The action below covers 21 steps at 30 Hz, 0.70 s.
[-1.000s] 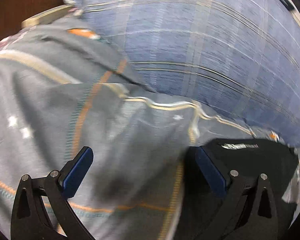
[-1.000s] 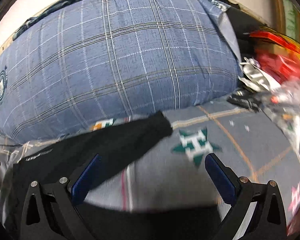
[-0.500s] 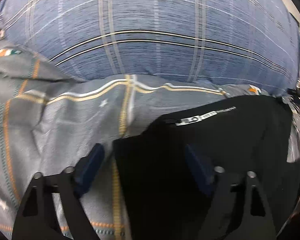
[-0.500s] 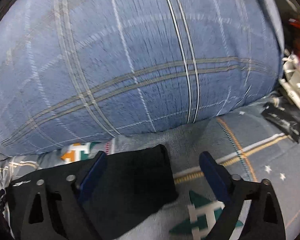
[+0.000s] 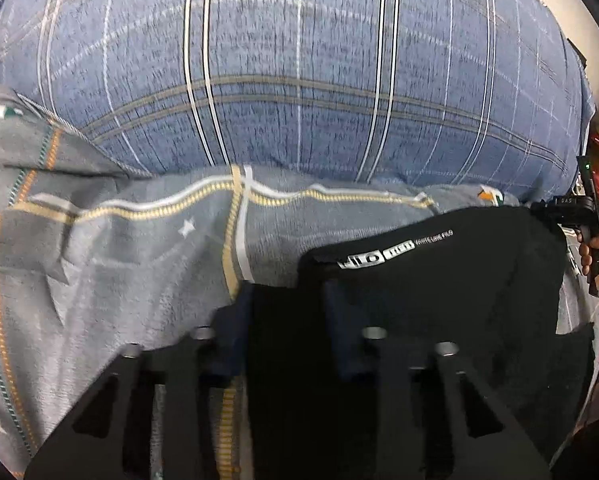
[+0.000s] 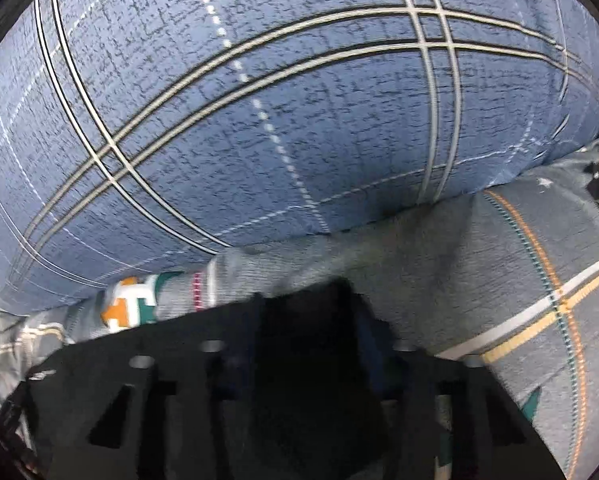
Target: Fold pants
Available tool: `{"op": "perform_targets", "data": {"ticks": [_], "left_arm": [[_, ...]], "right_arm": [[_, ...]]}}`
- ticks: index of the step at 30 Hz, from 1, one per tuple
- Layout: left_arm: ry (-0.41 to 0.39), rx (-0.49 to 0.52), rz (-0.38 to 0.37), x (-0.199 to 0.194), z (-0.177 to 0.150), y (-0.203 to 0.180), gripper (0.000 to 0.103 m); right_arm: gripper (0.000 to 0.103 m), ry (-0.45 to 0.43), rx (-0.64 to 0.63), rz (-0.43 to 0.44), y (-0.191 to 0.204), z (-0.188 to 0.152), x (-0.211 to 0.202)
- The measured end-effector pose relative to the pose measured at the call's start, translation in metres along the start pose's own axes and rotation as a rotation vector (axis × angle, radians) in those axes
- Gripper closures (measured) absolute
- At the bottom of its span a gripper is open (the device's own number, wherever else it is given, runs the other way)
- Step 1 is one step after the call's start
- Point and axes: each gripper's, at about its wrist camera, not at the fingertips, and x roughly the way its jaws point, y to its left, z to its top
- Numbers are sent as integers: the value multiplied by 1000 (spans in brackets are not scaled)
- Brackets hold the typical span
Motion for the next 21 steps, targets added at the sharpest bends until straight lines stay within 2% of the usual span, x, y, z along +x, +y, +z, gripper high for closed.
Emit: {"op": "perform_targets", "data": {"ticks": [1, 2, 4, 6, 10, 15, 21], "left_arm": [[-5, 11, 10, -2, 1, 0, 88], [-7, 16, 5, -3, 1, 1, 90], [-20, 12, -5, -6, 2, 4, 99], [-43, 2, -51, -13, 3, 7, 101], [-110, 22, -127, -34, 4, 4, 102], [-144, 35, -206, -57, 2, -4, 102], [-179, 16, -301, -86, -1, -5, 102]], "right_arm": [[83, 2, 8, 0, 0, 0, 1], [86, -2, 11, -12, 1, -1, 0], [88, -36, 14, -12, 5, -4, -7], [89, -82, 32, 12, 6, -7, -25], [89, -167, 74, 75, 4, -20, -61], [89, -284, 122, 177, -10, -26, -120], [95, -378, 176, 215, -26, -65, -178]]}}
